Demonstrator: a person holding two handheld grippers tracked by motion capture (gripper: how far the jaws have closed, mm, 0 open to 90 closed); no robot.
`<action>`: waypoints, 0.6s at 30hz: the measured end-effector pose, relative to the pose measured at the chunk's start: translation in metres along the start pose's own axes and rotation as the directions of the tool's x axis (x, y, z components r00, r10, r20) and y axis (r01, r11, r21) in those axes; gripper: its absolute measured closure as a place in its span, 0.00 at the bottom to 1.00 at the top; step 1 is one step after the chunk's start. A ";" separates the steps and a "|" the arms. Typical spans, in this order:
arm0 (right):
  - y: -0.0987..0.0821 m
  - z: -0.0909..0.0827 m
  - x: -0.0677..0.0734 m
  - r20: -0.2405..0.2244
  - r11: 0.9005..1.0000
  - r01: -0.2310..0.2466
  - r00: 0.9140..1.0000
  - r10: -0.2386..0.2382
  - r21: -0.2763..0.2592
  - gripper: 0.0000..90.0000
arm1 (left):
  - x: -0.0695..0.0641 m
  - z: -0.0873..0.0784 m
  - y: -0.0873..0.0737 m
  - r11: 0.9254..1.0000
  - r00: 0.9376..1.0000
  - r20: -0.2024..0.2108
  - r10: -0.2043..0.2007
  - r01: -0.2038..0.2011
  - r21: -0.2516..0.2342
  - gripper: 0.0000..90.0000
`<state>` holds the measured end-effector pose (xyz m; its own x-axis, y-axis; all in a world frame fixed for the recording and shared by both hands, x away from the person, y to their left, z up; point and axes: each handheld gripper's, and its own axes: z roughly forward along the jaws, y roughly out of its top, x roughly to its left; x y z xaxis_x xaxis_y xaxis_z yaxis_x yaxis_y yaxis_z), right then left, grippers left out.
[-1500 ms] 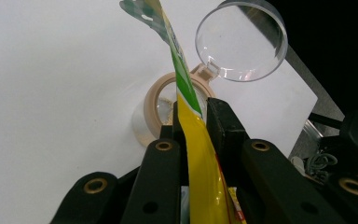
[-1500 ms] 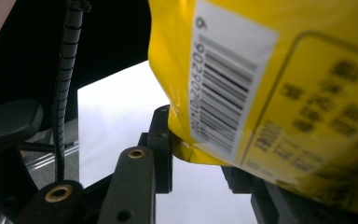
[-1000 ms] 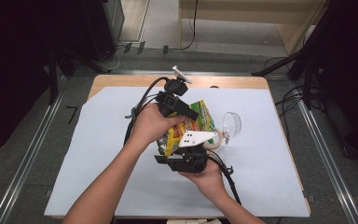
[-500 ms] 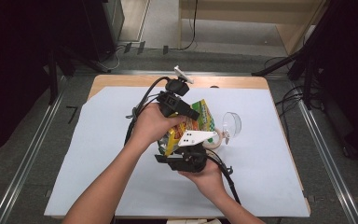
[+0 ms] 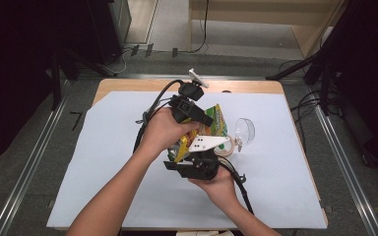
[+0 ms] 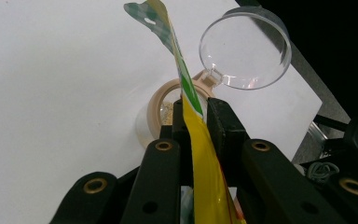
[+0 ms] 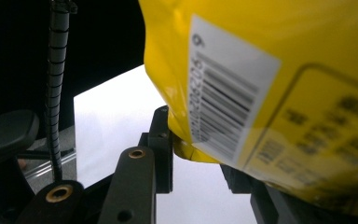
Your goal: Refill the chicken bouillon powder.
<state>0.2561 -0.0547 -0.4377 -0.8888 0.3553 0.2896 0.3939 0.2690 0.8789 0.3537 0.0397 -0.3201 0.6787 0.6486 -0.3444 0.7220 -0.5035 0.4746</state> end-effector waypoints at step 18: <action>0.000 0.000 0.000 0.003 1.000 0.003 1.000 -0.003 0.002 0.78 | 0.002 0.000 0.000 1.000 1.000 0.013 -0.007 0.007 -0.002 0.91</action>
<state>0.2560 -0.0549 -0.4376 -0.8891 0.3576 0.2857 0.3916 0.2714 0.8792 0.3551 0.0410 -0.3214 0.6752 0.6448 -0.3583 0.7266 -0.4976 0.4738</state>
